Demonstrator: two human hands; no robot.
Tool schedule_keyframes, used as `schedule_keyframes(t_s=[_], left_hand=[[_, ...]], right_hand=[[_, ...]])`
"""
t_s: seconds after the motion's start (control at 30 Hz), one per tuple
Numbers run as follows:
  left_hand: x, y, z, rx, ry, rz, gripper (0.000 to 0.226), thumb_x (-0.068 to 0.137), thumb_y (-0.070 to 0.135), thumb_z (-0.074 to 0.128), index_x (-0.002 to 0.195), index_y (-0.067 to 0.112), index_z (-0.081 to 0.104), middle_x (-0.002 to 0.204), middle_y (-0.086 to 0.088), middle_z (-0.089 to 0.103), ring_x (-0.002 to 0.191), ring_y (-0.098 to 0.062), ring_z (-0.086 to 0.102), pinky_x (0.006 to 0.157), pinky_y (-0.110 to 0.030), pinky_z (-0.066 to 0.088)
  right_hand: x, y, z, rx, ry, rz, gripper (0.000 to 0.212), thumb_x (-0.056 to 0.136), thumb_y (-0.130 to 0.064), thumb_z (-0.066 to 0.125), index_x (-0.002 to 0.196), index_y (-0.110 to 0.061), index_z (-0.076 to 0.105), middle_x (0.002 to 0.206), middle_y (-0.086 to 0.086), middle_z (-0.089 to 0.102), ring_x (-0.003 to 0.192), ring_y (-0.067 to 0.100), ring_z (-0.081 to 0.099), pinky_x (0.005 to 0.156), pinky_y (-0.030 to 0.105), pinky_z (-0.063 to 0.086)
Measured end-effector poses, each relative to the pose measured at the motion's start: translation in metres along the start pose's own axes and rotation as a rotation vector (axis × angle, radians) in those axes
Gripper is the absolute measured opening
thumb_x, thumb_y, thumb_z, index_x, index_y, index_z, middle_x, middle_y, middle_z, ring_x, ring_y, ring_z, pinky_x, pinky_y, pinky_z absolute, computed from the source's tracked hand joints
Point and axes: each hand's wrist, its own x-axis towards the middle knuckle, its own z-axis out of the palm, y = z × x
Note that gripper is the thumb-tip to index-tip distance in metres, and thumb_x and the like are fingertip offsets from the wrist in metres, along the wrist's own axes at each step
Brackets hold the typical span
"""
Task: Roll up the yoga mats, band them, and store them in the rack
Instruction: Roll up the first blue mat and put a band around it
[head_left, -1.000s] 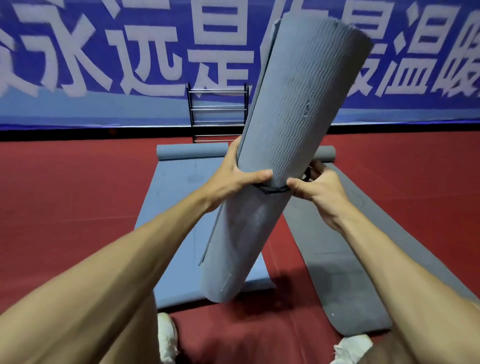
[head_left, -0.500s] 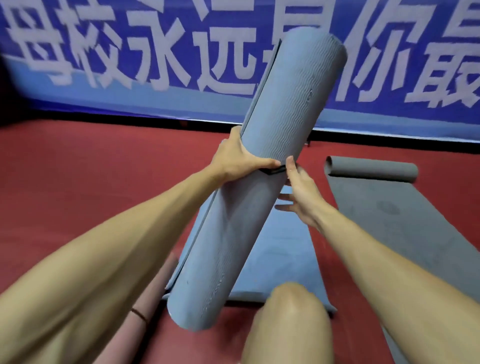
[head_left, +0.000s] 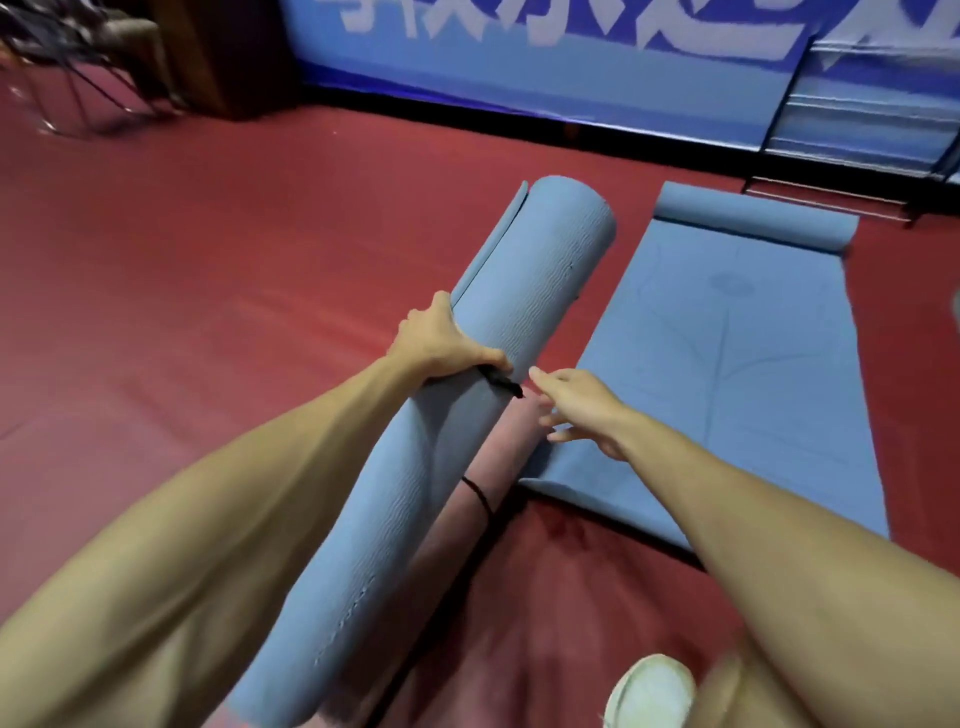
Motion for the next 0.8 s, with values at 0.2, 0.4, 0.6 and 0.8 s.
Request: schedule_keyframes(t_s=[0.2,0.4,0.6,0.8], left_hand=[[0.036,-0.085,0.004,0.148,-0.006,-0.233,0.107,0.023,0.068,0.075,0.113,0.024,0.039,0.117,-0.011,0.049,0.112,-0.032,0.048,0.091,-0.051,0.047],[0.068,-0.151,0.047,0.217,-0.041,-0.342,0.101,0.041,0.062,0.084,0.123,0.023,0.036,0.121,-0.012,0.044,0.119,-0.031,0.040,0.094,-0.053,0.043],[0.092,-0.185,0.093,0.276,-0.085,-0.397,0.101,0.042,0.060,0.084,0.124,0.025,0.036,0.122,-0.011,0.044,0.120,-0.031,0.039,0.090,-0.050,0.039],[0.089,-0.213,0.147,0.276,-0.108,-0.445,0.102,0.050,0.056,0.082,0.132,0.021,0.033,0.129,-0.013,0.043,0.122,-0.034,0.040,0.097,-0.048,0.033]], right_hand=[[0.045,0.034,0.056,-0.065,-0.069,0.083,0.020,0.099,-0.034,0.049,0.091,-0.017,0.054,0.089,0.005,0.054,0.072,0.017,0.055,0.064,0.029,0.048],[0.085,0.082,0.105,0.043,-0.095,0.185,0.015,0.100,-0.029,0.050,0.091,-0.018,0.058,0.090,0.002,0.056,0.065,0.009,0.053,0.061,0.024,0.049],[0.116,0.113,0.130,0.095,-0.097,0.191,0.014,0.098,-0.015,0.049,0.108,-0.018,0.059,0.099,0.004,0.059,0.083,0.017,0.057,0.079,0.034,0.053],[0.126,0.133,0.129,0.032,-0.107,0.219,0.025,0.093,-0.012,0.054,0.117,-0.015,0.062,0.093,-0.002,0.061,0.086,0.014,0.057,0.082,0.037,0.055]])
